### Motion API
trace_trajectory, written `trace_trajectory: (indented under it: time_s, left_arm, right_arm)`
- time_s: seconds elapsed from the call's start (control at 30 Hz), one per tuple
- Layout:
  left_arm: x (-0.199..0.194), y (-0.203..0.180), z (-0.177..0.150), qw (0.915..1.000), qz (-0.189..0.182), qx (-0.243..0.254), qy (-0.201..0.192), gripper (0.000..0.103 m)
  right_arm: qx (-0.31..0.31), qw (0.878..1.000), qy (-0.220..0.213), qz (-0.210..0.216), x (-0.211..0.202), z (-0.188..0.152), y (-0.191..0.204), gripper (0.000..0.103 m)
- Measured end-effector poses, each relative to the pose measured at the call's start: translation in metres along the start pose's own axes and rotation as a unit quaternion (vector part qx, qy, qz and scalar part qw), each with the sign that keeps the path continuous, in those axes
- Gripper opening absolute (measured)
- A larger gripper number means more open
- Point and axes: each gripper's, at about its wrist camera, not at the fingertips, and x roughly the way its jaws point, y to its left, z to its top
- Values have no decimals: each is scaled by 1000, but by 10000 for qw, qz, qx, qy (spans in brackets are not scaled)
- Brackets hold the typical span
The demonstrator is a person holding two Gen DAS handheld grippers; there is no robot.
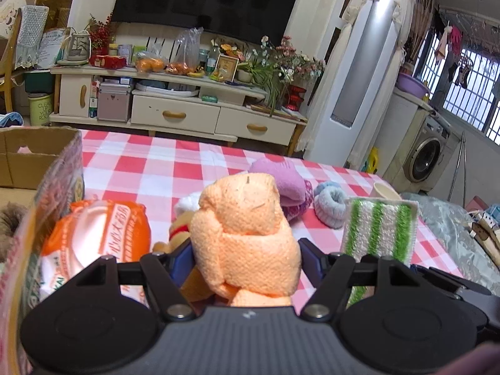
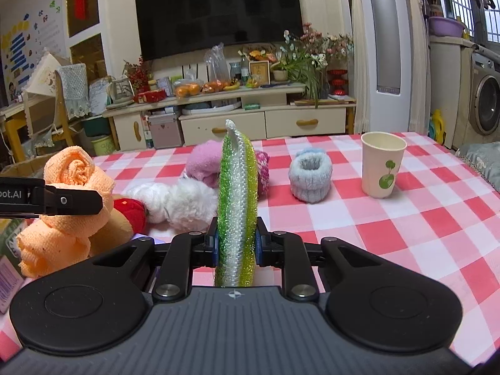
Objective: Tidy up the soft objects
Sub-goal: 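Carry the orange towel and green sponge over the cardboard box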
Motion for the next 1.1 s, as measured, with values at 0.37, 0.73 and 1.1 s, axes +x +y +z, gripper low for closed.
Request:
trace_trajectory:
  time_s: [0.37, 0.73, 1.1]
  left_arm:
    - [-29, 16, 8, 9993, -70, -176, -337, 69]
    - [-57, 42, 19, 9964, 22, -365, -762, 69]
    - [-85, 95, 32, 9870, 472, -887, -1254, 69]
  right_arm:
    - [-156, 9996, -187, 159, -11, 9, 15, 24]
    - [-314, 9970, -422, 567, -22, 27, 50, 24]
    - [-230, 9857, -549, 1577, -23, 52, 103, 24]
